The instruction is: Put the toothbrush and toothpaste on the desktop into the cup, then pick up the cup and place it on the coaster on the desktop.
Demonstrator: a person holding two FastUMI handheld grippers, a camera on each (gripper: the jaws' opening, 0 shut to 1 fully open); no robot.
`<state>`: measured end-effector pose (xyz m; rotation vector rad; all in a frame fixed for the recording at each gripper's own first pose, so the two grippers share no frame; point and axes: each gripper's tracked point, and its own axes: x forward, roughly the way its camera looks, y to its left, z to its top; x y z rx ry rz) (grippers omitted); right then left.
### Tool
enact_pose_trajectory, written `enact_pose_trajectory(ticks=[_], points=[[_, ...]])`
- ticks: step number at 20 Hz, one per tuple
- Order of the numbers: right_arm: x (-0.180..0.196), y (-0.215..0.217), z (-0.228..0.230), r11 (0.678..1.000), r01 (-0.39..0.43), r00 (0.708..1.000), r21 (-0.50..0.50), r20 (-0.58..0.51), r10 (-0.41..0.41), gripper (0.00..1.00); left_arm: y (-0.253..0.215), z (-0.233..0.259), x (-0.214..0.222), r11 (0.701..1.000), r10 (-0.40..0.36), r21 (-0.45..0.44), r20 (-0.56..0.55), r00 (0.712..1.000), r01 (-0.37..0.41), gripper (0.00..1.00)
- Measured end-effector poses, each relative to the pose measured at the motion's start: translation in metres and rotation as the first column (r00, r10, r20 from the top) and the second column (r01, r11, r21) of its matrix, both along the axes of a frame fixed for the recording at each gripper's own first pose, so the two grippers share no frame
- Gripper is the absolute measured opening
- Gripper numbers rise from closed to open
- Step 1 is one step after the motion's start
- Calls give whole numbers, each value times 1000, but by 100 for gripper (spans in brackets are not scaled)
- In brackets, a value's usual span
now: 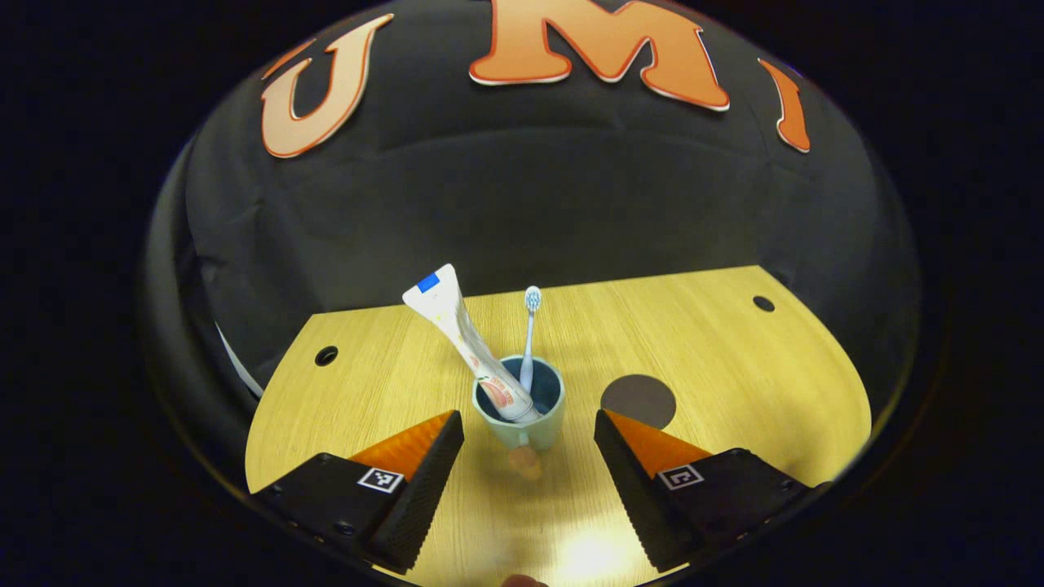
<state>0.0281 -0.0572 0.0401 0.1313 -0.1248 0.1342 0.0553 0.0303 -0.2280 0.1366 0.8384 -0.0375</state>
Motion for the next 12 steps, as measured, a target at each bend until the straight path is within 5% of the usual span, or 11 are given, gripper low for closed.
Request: enact_pose_trajectory(ticks=[3, 7, 12], points=[[-14, -21, 1, 999, 35, 999, -11, -3, -35, 90, 2, -22, -4, 999, -8, 30, -91, 996, 11, 97], [-32, -38, 4, 998, 65, 998, -5, 19, -64, 90, 10, -22, -2, 998, 42, -36, -205, 978, -50, 98], [-35, -49, -8, 997, 79, 997, -7, 0, -79, 90, 3, -38, -6, 1000, -3, 1, -320, 947, 3, 91]])
